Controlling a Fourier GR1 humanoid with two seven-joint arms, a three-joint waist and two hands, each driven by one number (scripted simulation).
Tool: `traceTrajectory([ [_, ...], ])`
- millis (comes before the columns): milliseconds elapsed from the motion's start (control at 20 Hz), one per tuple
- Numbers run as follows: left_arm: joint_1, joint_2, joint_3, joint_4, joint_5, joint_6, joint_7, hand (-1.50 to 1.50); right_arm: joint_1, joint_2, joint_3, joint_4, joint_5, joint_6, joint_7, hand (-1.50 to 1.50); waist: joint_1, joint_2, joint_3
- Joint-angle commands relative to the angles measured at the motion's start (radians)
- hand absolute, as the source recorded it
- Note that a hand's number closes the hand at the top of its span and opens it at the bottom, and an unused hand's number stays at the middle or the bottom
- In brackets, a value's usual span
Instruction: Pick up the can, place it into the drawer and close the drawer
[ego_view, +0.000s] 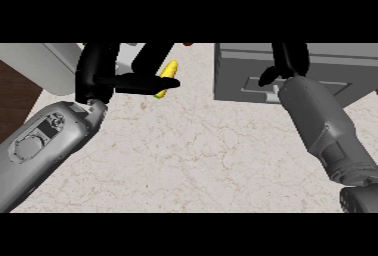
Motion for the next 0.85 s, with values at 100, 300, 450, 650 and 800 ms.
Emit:
traceTrajectory([
  [100,0.047,0.024,0.024,-0.011,0.006,-0.02,-0.018,-1.5,-0.081,0.08,-0.162,-0.046,-0.2,0.031,-0.086,-1.5,0.022,-0.004,0.0],
  [300,0.053,0.023,0.02,-0.035,-0.006,-0.017,-0.008,-1.5,-0.063,0.102,-0.227,-0.054,-0.278,0.045,-0.181,-1.5,0.008,-0.005,0.0],
  [450,0.097,0.019,0.025,-0.032,-0.014,-0.013,-0.041,-1.5,-0.125,0.127,-0.29,-0.071,-0.36,0.124,-0.185,-1.5,-0.009,-0.014,-0.002],
  [650,0.163,0.035,0.034,-0.071,-0.015,-0.012,-0.041,-1.5,-0.109,0.137,-0.351,-0.064,-0.439,0.175,-0.224,-1.5,-0.019,-0.021,-0.003],
  [800,0.131,-0.005,0.044,-0.035,-0.033,-0.012,-0.052,-1.5,-0.166,0.094,-0.364,-0.044,-0.457,0.225,-0.208,-1.5,-0.024,-0.013,-0.003],
])
